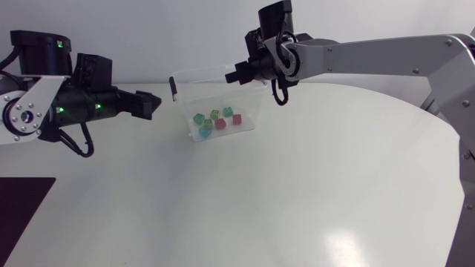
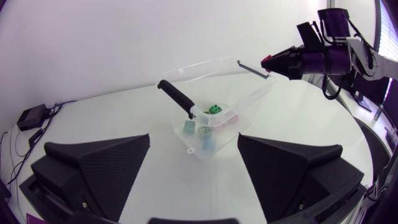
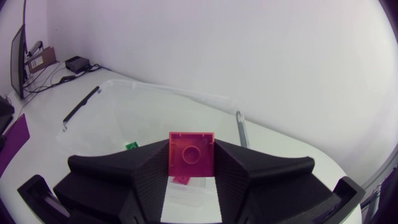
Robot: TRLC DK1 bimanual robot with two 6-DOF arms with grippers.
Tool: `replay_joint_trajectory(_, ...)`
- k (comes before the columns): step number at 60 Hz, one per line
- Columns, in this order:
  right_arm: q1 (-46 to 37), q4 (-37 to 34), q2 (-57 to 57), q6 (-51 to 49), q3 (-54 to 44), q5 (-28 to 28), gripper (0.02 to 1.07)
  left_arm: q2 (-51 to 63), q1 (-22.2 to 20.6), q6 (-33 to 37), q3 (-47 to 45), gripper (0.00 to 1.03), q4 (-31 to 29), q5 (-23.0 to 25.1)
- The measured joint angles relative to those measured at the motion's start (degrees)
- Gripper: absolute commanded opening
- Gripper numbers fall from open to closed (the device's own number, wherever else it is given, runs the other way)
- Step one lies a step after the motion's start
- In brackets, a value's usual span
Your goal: Place the duplo bricks in the container
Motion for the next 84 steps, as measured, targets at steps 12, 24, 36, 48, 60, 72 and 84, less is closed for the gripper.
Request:
replay_joint_trajectory(12, 0.02, 5.70, 1.53, -0.02, 0.11, 1.46, 0.34, -0.42, 0.00, 0.00, -0.48, 0.99, 0.13, 0.00)
replay_joint_trajectory(24, 0.02, 5.60, 5.33, -0.02, 2.75, 1.49, 0.35, -0.83, 0.00, 0.00, -0.66, 0.99, 0.17, 0.00)
replay_joint_trajectory(36, 0.35, 2.01, 8.07, 0.00, 6.82, 2.21, 1.03, -1.25, 0.00, 0.00, -0.66, 0.99, 0.13, 0.00)
replay_joint_trajectory(48, 0.96, 0.24, 7.72, 0.00, 7.89, 2.29, 1.03, -2.25, 0.00, 0.00, -0.66, 0.99, -1.07, 0.00)
replay_joint_trajectory(60, 1.05, -1.27, 2.25, 0.02, 4.61, 3.32, 1.03, -3.30, 0.00, 0.00, -0.63, 0.99, -4.57, -0.04)
replay_joint_trajectory(72, -1.16, -5.05, -9.35, 0.02, -2.27, 3.82, 1.02, -4.00, 0.00, 0.24, 0.72, 0.99, -10.32, -1.62)
replay_joint_trajectory(84, -4.72, -8.76, -17.79, 0.22, -11.26, 3.85, 1.02, -4.94, -0.02, 0.68, 1.70, 0.99, -13.66, -4.09)
